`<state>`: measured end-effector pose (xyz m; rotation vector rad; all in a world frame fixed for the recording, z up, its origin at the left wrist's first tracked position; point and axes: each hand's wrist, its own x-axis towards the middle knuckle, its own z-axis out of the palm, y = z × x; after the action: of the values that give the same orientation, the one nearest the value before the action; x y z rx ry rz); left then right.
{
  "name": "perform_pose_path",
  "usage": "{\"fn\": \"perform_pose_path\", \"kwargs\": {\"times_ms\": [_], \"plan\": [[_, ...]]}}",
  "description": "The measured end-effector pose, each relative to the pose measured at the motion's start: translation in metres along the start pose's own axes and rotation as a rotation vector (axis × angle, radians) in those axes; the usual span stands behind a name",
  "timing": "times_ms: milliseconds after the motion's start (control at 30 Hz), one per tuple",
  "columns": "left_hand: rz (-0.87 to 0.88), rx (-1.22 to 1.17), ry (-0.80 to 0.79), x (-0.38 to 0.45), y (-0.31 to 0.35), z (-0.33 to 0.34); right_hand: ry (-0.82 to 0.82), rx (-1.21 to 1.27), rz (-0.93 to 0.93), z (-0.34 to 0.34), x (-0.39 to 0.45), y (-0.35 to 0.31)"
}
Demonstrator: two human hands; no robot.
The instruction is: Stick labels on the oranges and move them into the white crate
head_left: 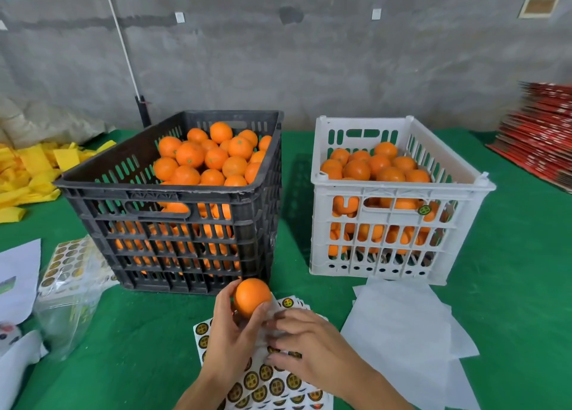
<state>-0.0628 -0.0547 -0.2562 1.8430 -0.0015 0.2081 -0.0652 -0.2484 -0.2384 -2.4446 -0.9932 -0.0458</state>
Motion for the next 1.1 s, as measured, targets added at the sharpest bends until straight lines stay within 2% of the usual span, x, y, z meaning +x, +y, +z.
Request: {"fn": "perform_pose_path", "kwargs": {"times_ms": [367,500,833,1000,1100], "plan": [[-0.021,-0.021,-0.027,0.001,0.0,-0.002,0.073,-0.312,-0.159,0.004,-0.005,-0.01],[-0.015,-0.026,-0.027,0.0,0.0,-0.002,0.037,-0.057,-0.017,0.003,-0.008,-0.001],[-0.019,-0.086,-0.007,0.0,0.001,-0.002,0.091,0.019,0.086,0.012,-0.003,0.005],[-0.014,-0.08,0.0,0.001,0.003,-0.002,0.232,-0.211,-0.063,0.013,-0.004,0.003],[-0.005,-0.071,0.0,0.0,0.003,-0.002,0.247,-0.323,-0.124,0.01,-0.003,0.001]]}}
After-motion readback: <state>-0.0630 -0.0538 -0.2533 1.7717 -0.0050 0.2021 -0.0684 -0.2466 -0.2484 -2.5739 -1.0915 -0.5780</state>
